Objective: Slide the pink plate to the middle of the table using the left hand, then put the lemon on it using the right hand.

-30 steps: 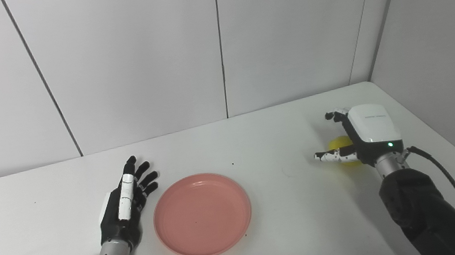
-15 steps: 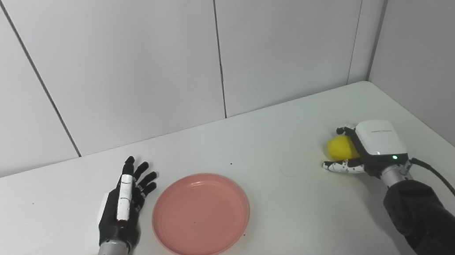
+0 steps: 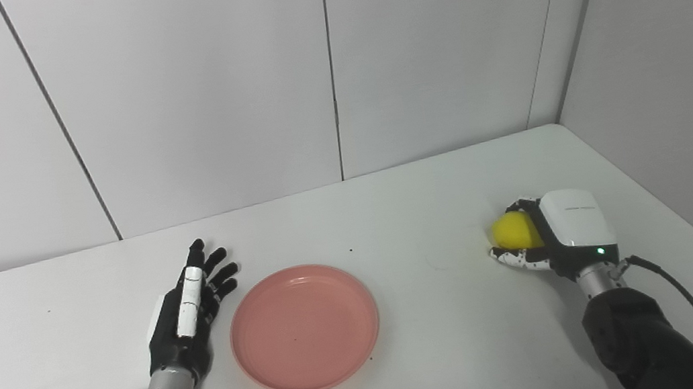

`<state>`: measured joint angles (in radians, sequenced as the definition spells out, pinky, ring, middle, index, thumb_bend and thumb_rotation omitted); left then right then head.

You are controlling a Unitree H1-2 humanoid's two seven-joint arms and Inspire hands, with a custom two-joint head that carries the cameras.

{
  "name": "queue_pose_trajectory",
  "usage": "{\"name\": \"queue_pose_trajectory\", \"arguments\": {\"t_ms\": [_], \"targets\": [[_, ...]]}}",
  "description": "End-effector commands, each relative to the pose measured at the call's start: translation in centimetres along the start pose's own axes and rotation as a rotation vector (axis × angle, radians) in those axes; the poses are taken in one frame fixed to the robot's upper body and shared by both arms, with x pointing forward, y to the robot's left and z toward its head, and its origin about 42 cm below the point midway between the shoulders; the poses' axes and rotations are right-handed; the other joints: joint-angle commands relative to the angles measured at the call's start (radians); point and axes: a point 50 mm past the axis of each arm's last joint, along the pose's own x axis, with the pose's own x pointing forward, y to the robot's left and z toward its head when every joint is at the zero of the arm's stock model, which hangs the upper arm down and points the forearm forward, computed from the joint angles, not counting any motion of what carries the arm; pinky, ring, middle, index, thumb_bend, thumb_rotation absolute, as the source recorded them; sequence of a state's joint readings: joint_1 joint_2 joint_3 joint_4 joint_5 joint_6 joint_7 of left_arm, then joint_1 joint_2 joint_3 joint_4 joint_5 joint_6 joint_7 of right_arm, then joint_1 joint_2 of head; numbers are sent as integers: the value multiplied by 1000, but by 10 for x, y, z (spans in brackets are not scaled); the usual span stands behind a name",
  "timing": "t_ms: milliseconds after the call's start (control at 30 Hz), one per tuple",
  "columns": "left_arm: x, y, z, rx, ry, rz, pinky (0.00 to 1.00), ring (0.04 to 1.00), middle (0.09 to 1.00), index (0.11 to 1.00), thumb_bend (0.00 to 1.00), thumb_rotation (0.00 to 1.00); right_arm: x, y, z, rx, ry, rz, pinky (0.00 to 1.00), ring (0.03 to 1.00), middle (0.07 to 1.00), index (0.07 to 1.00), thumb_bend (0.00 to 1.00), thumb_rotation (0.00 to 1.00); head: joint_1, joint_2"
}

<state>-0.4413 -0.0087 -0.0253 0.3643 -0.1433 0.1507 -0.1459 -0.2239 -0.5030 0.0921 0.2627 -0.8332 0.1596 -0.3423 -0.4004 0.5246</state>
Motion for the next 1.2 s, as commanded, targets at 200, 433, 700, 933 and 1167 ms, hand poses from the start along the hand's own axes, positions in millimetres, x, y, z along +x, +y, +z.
{"name": "queue_pose_trajectory", "arguments": {"t_ms": [200, 433, 700, 933, 1167], "targets": [[-12, 7, -34, -18, 150, 25, 877, 859, 916, 1000, 783, 861, 9, -7, -5, 36, -36, -40, 127, 182, 270, 483, 522, 136, 1, 1], [-12, 7, -34, -22, 152, 27, 874, 861, 914, 1000, 783, 856, 10, -8, -6, 50, -38, -32, 139, 194, 282, 483, 518, 136, 4, 2], [-11, 5, -34, -22, 146, 26, 864, 857, 907, 1000, 784, 853, 13, -19, 3, 62, -76, -18, 149, 204, 289, 482, 520, 136, 4, -2], [-11, 2, -34, -15, 147, 27, 855, 858, 906, 1000, 785, 860, 21, -42, 30, 69, -161, -45, 155, 212, 294, 479, 522, 138, 15, -3], [-10, -2, -34, -15, 141, 26, 887, 864, 910, 1000, 782, 868, 31, -67, 67, 76, -285, -91, 177, 237, 323, 478, 522, 136, 30, -8]]}}
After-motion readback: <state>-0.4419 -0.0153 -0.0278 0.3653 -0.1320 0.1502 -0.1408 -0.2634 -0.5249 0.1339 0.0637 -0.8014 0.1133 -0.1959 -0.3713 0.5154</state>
